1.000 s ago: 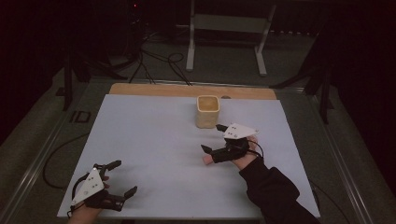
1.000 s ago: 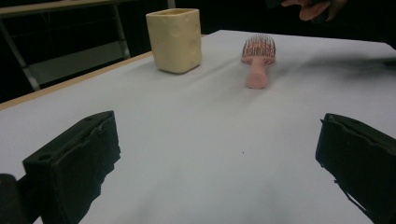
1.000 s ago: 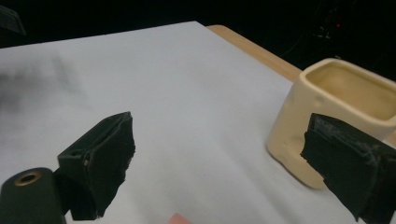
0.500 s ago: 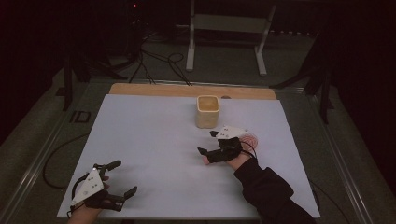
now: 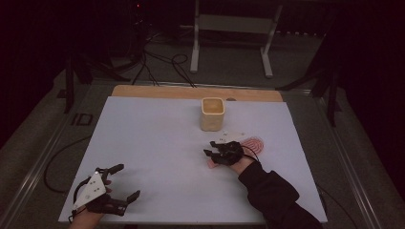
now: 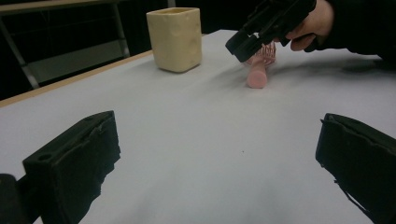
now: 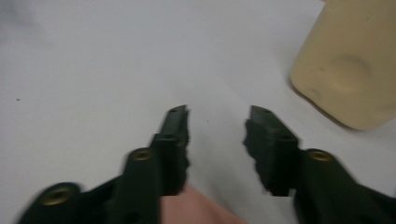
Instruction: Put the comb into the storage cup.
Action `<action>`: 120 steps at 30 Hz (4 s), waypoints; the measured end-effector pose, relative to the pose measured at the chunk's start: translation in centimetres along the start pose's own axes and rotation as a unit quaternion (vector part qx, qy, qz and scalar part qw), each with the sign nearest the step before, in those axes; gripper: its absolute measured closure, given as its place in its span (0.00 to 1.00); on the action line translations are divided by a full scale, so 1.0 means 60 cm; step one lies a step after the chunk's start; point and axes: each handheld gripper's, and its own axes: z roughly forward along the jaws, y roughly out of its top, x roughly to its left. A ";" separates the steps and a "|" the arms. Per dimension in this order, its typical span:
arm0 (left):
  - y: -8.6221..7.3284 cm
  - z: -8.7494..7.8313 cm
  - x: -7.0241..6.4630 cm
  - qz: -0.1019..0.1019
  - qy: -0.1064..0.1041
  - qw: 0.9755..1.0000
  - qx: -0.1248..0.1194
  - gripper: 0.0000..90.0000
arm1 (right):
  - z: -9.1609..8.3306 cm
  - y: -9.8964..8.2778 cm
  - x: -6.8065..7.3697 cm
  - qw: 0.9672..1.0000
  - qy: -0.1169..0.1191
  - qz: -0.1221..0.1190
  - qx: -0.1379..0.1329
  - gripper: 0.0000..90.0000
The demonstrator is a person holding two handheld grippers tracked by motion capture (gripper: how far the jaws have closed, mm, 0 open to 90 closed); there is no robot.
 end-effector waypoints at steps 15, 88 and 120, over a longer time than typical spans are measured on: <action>-0.001 0.001 0.001 -0.002 -0.002 1.000 0.001 0.00 | 0.012 -0.001 0.006 0.999 0.001 -0.019 0.051 1.00; -0.001 0.003 0.001 -0.004 -0.002 1.000 0.002 0.00 | -0.190 -0.170 -0.002 0.989 -0.041 0.059 0.131 1.00; -0.001 0.004 -0.001 -0.001 -0.001 1.000 0.004 0.00 | -0.243 -0.211 -0.074 0.979 -0.103 0.090 0.150 1.00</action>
